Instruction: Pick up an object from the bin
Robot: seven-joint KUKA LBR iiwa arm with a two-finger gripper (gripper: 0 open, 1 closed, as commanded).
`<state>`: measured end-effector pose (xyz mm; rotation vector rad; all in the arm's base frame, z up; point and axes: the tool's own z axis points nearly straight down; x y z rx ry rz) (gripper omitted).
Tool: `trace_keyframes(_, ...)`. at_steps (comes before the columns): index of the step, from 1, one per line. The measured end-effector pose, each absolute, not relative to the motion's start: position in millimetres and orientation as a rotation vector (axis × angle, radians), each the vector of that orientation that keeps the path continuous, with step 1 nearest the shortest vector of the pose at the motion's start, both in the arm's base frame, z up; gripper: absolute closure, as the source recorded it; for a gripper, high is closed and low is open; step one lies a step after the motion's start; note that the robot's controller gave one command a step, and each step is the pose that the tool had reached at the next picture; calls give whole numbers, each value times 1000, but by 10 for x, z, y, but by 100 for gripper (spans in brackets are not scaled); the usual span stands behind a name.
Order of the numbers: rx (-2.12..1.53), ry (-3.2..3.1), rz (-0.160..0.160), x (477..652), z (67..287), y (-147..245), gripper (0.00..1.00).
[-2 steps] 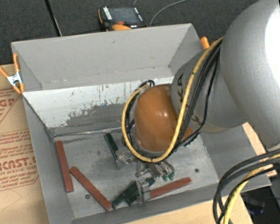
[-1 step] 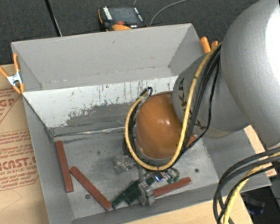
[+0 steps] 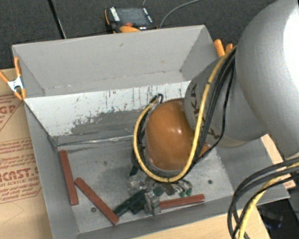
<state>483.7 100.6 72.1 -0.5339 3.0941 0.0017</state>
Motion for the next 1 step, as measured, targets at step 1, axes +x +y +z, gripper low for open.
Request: trace_keyframes(1, -590, 3077, 0, 4912, 2151, 1029, 100)
